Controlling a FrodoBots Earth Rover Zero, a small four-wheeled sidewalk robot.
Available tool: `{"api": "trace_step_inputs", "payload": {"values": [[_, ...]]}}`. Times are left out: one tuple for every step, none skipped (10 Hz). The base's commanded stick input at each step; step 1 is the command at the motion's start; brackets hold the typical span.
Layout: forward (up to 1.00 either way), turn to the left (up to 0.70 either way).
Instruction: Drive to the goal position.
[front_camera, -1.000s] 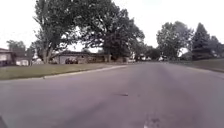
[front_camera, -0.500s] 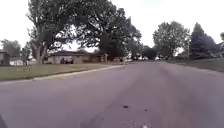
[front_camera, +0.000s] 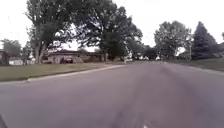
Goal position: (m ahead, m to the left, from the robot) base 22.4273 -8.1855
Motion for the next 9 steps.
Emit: {"api": "trace_step_inputs", "payload": {"values": [[1.0,0.0],[1.0,0.0],[1.0,-0.02],[1.0,-0.06],[1.0,-0.1],[1.0,-0.1],[1.0,-0.1],[1.0,-0.1],[1.0,-0.1]]}}
